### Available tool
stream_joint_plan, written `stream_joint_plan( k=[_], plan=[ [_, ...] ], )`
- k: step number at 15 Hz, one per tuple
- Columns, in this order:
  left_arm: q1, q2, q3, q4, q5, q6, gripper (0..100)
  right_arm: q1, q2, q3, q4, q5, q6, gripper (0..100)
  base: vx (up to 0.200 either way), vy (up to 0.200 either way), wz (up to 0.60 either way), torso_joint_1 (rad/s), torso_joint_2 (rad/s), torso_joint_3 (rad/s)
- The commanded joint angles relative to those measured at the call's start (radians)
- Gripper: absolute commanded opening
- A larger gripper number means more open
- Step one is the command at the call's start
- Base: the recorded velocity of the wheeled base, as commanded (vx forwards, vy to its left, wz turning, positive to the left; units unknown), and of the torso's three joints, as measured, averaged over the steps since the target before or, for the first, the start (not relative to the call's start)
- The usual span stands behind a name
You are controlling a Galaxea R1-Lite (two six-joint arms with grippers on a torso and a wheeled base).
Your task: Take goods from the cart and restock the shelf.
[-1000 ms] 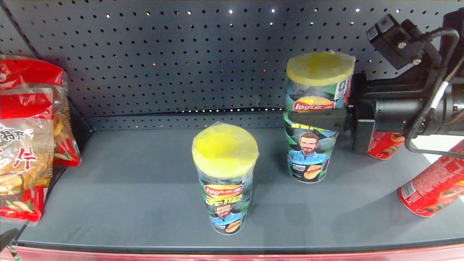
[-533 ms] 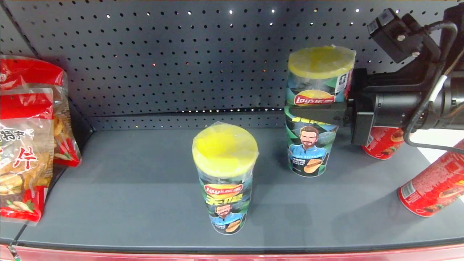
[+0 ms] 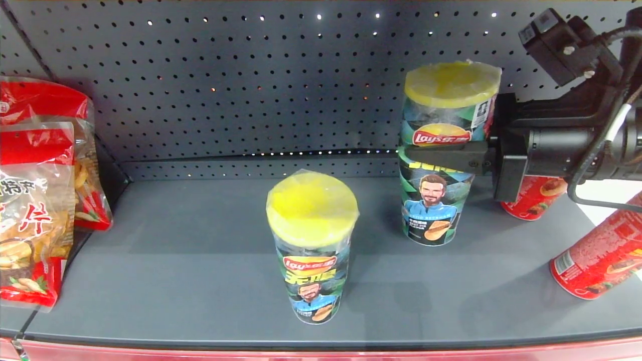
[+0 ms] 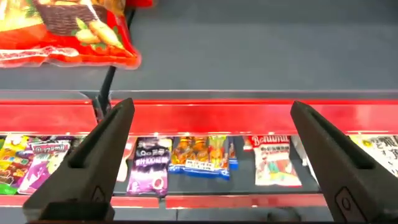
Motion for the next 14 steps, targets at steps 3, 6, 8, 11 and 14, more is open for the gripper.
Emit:
stream_joint_plan(
  k=[3, 6, 8, 11, 14],
  plan=[
    [0.000, -0.030, 0.001, -0.002, 0.001, -0.001, 100, 0.005, 0.028, -0.025, 0.000, 0.001, -0.001, 0, 0.000, 0.000, 0.00, 0.000, 0.00, 0.000],
    [0.000, -0.032, 0.003, -0.002, 0.001, 0.005, 100, 0.005, 0.074, -0.057, 0.000, 0.001, 0.001, 0, 0.000, 0.000, 0.00, 0.000, 0.00, 0.000],
    [0.000, -0.032, 0.001, -0.002, 0.001, 0.007, 100, 0.006, 0.155, -0.147, 0.000, 0.001, 0.002, 0, 0.000, 0.000, 0.00, 0.000, 0.00, 0.000],
    [0.000, -0.032, 0.003, -0.002, 0.001, 0.005, 100, 0.039, 0.226, -0.256, 0.000, -0.002, 0.025, 0, 0.000, 0.000, 0.00, 0.000, 0.00, 0.000],
    [0.000, -0.032, 0.001, -0.002, 0.001, 0.005, 100, 0.118, 0.273, -0.312, 0.003, -0.004, 0.035, 0, 0.000, 0.000, 0.00, 0.000, 0.00, 0.000]
  ],
)
